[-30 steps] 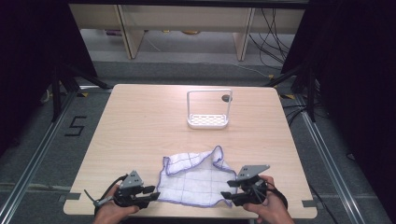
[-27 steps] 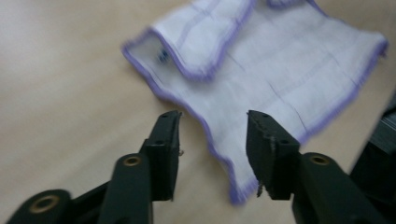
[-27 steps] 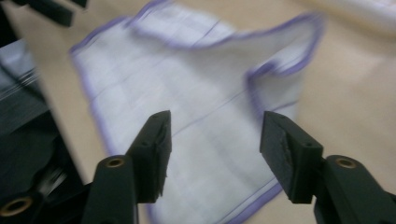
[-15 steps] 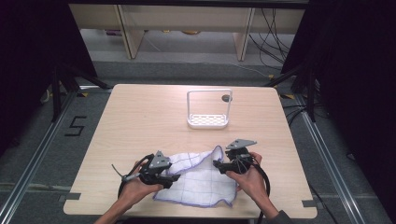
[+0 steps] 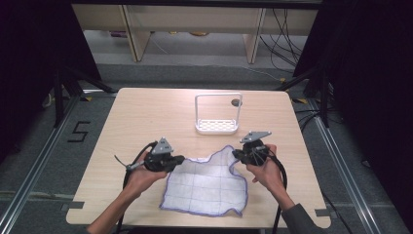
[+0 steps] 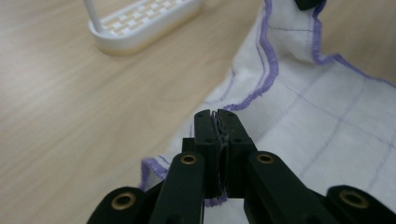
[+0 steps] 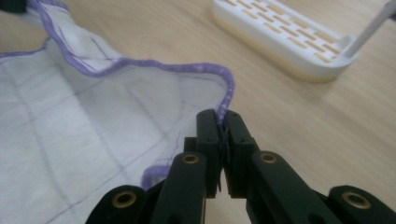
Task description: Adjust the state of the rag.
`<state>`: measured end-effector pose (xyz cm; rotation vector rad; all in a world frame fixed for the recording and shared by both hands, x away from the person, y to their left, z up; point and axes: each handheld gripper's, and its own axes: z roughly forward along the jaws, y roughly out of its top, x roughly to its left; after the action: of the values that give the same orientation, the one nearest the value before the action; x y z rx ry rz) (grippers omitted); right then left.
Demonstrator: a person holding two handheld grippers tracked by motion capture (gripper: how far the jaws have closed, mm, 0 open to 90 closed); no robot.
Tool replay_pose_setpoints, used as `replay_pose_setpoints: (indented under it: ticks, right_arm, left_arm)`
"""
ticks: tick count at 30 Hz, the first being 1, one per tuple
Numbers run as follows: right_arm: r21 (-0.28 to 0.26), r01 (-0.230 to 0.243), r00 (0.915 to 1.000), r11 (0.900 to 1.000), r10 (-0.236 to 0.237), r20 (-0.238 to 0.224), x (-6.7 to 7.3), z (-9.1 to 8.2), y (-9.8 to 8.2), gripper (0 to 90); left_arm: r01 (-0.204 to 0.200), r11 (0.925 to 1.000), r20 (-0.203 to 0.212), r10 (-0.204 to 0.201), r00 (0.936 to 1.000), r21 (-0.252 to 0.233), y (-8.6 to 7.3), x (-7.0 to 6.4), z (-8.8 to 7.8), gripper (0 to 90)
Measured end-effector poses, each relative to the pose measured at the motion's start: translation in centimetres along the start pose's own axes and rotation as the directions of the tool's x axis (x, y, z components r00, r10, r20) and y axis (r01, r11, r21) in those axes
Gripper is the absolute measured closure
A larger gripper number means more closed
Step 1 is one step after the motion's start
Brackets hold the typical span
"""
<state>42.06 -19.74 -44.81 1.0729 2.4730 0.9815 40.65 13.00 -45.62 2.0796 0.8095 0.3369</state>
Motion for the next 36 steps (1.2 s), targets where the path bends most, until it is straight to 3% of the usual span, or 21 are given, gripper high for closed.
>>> replay_pose_setpoints:
  ticks: [3, 6, 8, 9, 10, 12, 13, 14, 15, 17, 20, 23, 25, 26, 28, 29, 30, 35, 36]
  right_arm:
    - [0.054, 0.002, 1.0000, 0.999, -0.003, 0.004, -1.7, 0.8, 0.9, 85.6]
    - [0.080, -0.006, 0.9998, 0.997, 0.005, 0.020, -3.1, 2.6, 1.5, 83.2]
    - [0.104, 0.014, 0.9996, 0.995, -0.016, 0.022, -3.8, 3.5, 1.8, 80.7]
    - [0.119, -0.010, 0.9996, 0.993, 0.007, 0.029, -3.9, 3.8, 1.9, 78.7]
    - [0.120, -0.004, 0.9991, 0.993, -0.001, 0.042, -4.2, 4.2, 2.0, 74.5]
    - [0.112, -0.051, 0.9977, 0.992, 0.045, 0.050, -4.6, 4.4, 2.2, 63.4]
    - [0.092, -0.063, 0.9954, 0.994, 0.056, 0.078, -4.6, 4.2, 2.3, 62.0]
    - [0.095, -0.041, 0.9959, 0.995, 0.033, 0.085, -4.6, 3.8, 2.3, 59.2]
    - [0.072, -0.031, 0.9930, 0.997, 0.023, 0.116, -4.3, 3.3, 2.2, 56.4]
    - [0.047, -0.045, 0.9928, 0.998, 0.039, 0.113, -4.0, 2.2, 2.1, 54.0]
    - [0.017, -0.066, 0.9934, 0.998, 0.064, 0.095, -3.9, 1.1, 1.6, 50.8]
    - [0.016, -0.092, 0.9919, 0.996, 0.090, 0.089, -3.9, 0.9, 1.1, 49.2]
    - [0.020, -0.096, 0.9915, 0.995, 0.094, 0.090, -4.0, 1.1, 0.7, 48.4]
    - [0.008, -0.119, 0.9888, 0.993, 0.118, 0.092, -3.9, 1.3, 0.7, 48.3]
    - [0.028, -0.124, 0.9888, 0.992, 0.121, 0.087, -4.1, 1.5, 0.5, 48.3]
    - [0.014, -0.116, 0.9890, 0.993, 0.114, 0.094, -4.2, 1.9, 0.3, 48.2]
    - [0.040, -0.134, 0.9880, 0.990, 0.130, 0.084, -4.2, 1.9, 0.4, 48.1]
    - [0.052, -0.135, 0.9856, 0.990, 0.128, 0.111, -5.0, 3.2, 0.0, 48.3]
    - [0.078, -0.144, 0.9850, 0.986, 0.136, 0.106, -5.1, 3.3, 0.1, 48.8]
  left_arm:
    - [0.040, 0.9989, -0.033, -0.040, 0.9987, 0.024, 1.2, 2.3, 1.5, 86.0]
    - [0.078, 0.9953, -0.065, -0.074, 0.9951, 0.057, 1.3, 4.0, 3.2, 84.3]
    - [0.109, 0.9916, -0.097, -0.102, 0.9900, 0.069, 1.1, 5.0, 4.2, 83.2]
    - [0.123, 0.9897, -0.103, -0.116, 0.9879, 0.072, 0.9, 5.4, 4.6, 80.1]
    - [0.147, 0.9873, -0.103, -0.140, 0.9848, 0.061, 0.7, 5.6, 5.0, 74.3]
    - [0.171, 0.9832, -0.120, -0.163, 0.9793, 0.063, 0.4, 5.8, 4.9, 62.9]
    - [0.171, 0.9831, -0.140, -0.161, 0.9769, 0.065, 0.2, 5.7, 4.6, 55.9]
    - [0.170, 0.9841, -0.142, -0.161, 0.9767, 0.052, 0.1, 5.6, 4.1, 51.0]
    - [0.167, 0.9851, -0.129, -0.161, 0.9786, 0.041, -0.1, 5.4, 3.5, 50.3]
    - [0.151, 0.9879, -0.104, -0.147, 0.9836, 0.032, -0.6, 4.8, 2.4, 49.5]
    - [0.154, 0.9879, -0.096, -0.151, 0.9839, 0.022, -1.0, 4.5, 1.3, 46.1]
    - [0.175, 0.9846, -0.107, -0.173, 0.9791, 0.005, -1.2, 4.7, 1.0, 45.1]
    - [0.183, 0.9832, -0.109, -0.181, 0.9774, 0.006, -1.2, 5.1, 1.1, 44.3]
    - [0.191, 0.9815, -0.119, -0.190, 0.9746, 0.003, -1.2, 5.2, 1.3, 43.6]
    - [0.187, 0.9819, -0.122, -0.182, 0.9757, 0.031, -1.3, 5.5, 1.6, 42.7]
    - [0.194, 0.9804, -0.130, -0.188, 0.9734, 0.034, -1.3, 5.6, 1.9, 42.3]
    - [0.198, 0.9795, -0.131, -0.191, 0.9728, 0.038, -1.3, 5.8, 2.1, 41.9]
    - [0.228, 0.9724, -0.131, -0.220, 0.9667, 0.050, -1.3, 6.5, 3.6, 41.9]
    - [0.229, 0.9720, -0.136, -0.220, 0.9659, 0.052, -1.3, 6.5, 3.9, 41.9]
